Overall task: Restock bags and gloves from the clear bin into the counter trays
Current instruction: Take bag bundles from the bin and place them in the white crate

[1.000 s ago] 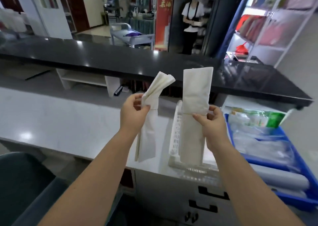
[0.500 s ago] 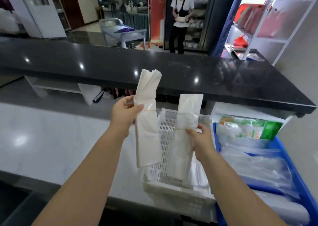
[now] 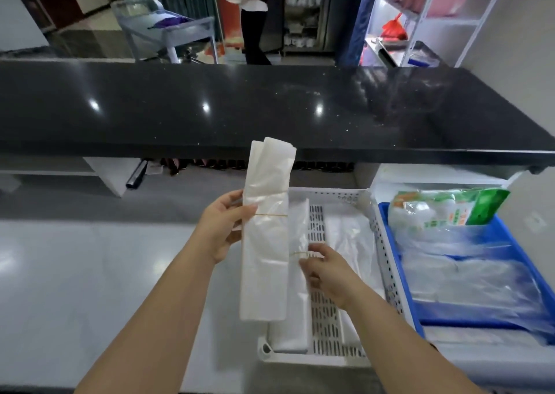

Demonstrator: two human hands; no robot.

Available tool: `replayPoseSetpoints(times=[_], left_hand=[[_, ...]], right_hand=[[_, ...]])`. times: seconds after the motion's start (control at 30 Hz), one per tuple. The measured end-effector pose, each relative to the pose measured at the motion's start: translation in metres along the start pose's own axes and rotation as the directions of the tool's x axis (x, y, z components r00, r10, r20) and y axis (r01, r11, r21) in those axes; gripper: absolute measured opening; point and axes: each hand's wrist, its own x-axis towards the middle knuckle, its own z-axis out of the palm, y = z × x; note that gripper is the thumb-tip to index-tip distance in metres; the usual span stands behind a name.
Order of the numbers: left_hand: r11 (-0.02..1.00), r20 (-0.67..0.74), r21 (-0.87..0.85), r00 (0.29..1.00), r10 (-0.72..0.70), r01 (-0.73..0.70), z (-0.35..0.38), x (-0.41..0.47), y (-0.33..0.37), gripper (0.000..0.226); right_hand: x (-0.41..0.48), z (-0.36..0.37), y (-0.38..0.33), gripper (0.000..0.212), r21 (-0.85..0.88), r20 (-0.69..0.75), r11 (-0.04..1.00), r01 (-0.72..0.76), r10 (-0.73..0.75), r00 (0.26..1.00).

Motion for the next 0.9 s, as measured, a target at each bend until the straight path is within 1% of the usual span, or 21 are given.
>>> replayPoseSetpoints(times=[0.07, 0.13, 0.17, 0.2, 0.23, 0.33, 0.4, 0.47, 0.57, 0.63, 0.67, 0.7, 0.73, 0.77, 0.8, 0.83, 0.87, 0.9], left_hand=[[1.000, 0.020, -0.009, 0.999, -0.029, 0.030, 0.003, 0.001, -0.007, 0.032], [0.997, 0.025, -0.034, 0.998, -0.063, 0.064, 0.009, 0.000, -0.012, 0.032], [0.996, 0.022, -0.048, 0.997, -0.077, 0.078, 0.013, -0.001, -0.015, 0.032], [0.995, 0.017, -0.055, 0.996, -0.085, 0.086, 0.018, -0.002, -0.018, 0.033], [0.994, 0.011, -0.054, 0.996, -0.091, 0.091, 0.021, -0.003, -0.020, 0.033], [0.994, 0.012, -0.027, 0.994, -0.110, 0.110, 0.032, -0.005, -0.026, 0.034], [0.991, 0.010, 0.018, 0.991, -0.133, 0.133, 0.040, -0.006, -0.030, 0.035], [0.984, -0.015, 0.081, 0.987, -0.160, 0.160, 0.048, -0.006, -0.038, 0.036], [0.969, -0.026, 0.160, 0.982, -0.185, 0.186, 0.062, -0.007, -0.052, 0.038], [0.966, -0.050, 0.204, 0.987, -0.154, 0.161, 0.069, -0.007, -0.061, 0.037], [0.958, -0.074, 0.254, 0.990, -0.116, 0.131, 0.072, -0.006, -0.065, 0.037], [0.931, -0.095, 0.357, 0.994, -0.051, 0.082, 0.074, -0.005, -0.068, 0.035], [0.861, -0.109, 0.508, 0.993, 0.035, 0.026, 0.074, -0.003, -0.070, 0.035], [0.742, -0.120, 0.671, 0.984, 0.130, -0.016, 0.075, -0.002, -0.071, 0.035], [0.602, -0.120, 0.798, 0.968, 0.218, -0.036, 0.074, -0.001, -0.072, 0.038], [0.488, -0.112, 0.872, 0.955, 0.273, -0.038, 0.073, -0.002, -0.071, 0.040], [0.422, -0.103, 0.906, 0.949, 0.298, -0.034, 0.072, -0.003, -0.070, 0.041], [0.393, -0.099, 0.919, 0.946, 0.310, -0.032, 0.071, -0.005, -0.069, 0.041]], right_hand=[[0.003, -0.003, 0.001, 0.025, -0.136, -0.031, 0.990, 0.043, -0.048, 0.998], [0.006, -0.007, -0.001, 0.025, -0.358, -0.072, 0.931, 0.075, -0.108, 0.992], [0.006, -0.008, -0.003, 0.027, -0.443, -0.076, 0.892, 0.086, -0.133, 0.988], [0.006, -0.011, -0.006, 0.029, -0.484, -0.077, 0.870, 0.095, -0.150, 0.986], [0.007, -0.014, -0.010, 0.031, -0.475, -0.084, 0.874, 0.101, -0.160, 0.984], [0.006, -0.032, -0.032, 0.032, -0.269, -0.131, 0.952, 0.150, -0.190, 0.973], [0.003, -0.045, -0.046, 0.027, -0.196, -0.131, 0.961, 0.194, -0.222, 0.966], [-0.002, -0.054, -0.052, 0.022, -0.187, -0.107, 0.958, 0.216, -0.238, 0.965], [-0.009, -0.059, -0.049, 0.019, -0.173, -0.090, 0.959, 0.223, -0.241, 0.966], [-0.011, -0.061, -0.042, 0.019, -0.151, -0.096, 0.964, 0.219, -0.235, 0.967], [-0.012, -0.062, -0.038, 0.018, -0.151, -0.099, 0.965, 0.213, -0.229, 0.968], [-0.012, -0.062, -0.034, 0.018, -0.159, -0.100, 0.966, 0.206, -0.223, 0.970], [-0.013, -0.062, -0.031, 0.017, -0.167, -0.099, 0.966, 0.198, -0.216, 0.971], [-0.013, -0.061, -0.028, 0.017, -0.175, -0.097, 0.966, 0.193, -0.212, 0.973], [-0.014, -0.060, -0.026, 0.016, -0.184, -0.092, 0.964, 0.191, -0.211, 0.973], [-0.015, -0.059, -0.025, 0.016, -0.200, -0.085, 0.960, 0.194, -0.215, 0.973], [-0.017, -0.056, -0.025, 0.017, -0.227, -0.077, 0.953, 0.203, -0.225, 0.971], [-0.019, -0.053, -0.025, 0.017, -0.266, -0.066, 0.939, 0.217, -0.242, 0.968]])
